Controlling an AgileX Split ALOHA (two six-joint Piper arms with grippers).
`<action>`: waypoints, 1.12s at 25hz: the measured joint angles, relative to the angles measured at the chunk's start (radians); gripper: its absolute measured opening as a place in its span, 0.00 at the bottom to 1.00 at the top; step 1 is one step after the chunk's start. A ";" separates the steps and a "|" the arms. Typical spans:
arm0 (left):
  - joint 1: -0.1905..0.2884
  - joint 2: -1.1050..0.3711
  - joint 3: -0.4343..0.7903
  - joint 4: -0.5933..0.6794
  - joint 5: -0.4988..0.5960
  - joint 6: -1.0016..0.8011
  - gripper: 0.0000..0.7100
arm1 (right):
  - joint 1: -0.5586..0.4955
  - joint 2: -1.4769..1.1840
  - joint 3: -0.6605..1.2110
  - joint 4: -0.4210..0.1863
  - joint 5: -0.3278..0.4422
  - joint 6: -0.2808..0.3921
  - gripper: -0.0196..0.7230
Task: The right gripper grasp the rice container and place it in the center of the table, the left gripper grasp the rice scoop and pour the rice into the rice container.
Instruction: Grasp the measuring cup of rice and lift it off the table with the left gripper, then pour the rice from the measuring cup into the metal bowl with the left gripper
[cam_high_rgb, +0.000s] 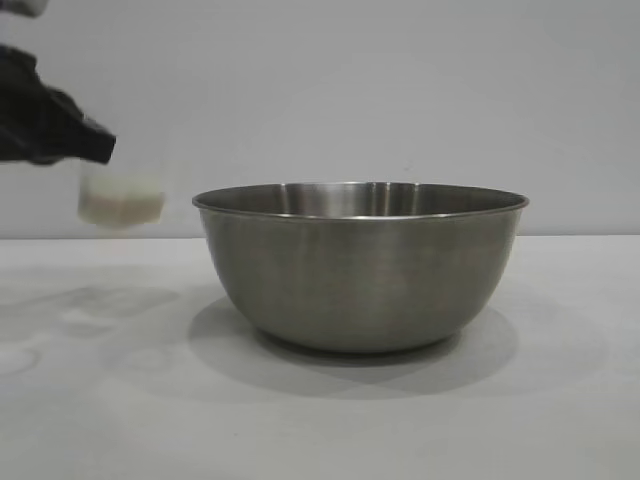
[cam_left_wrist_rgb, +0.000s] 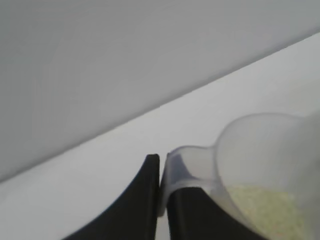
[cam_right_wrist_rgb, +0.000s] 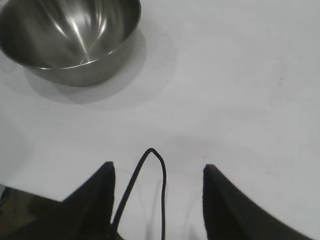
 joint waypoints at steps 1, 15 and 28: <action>0.000 -0.020 -0.002 0.023 0.000 0.035 0.00 | 0.000 0.000 0.000 0.000 0.000 0.000 0.54; -0.085 -0.082 -0.215 0.369 0.039 0.434 0.00 | 0.000 0.000 0.000 0.000 0.000 0.000 0.54; -0.178 -0.078 -0.236 0.592 0.218 0.961 0.00 | 0.000 0.000 0.000 0.000 -0.002 0.050 0.54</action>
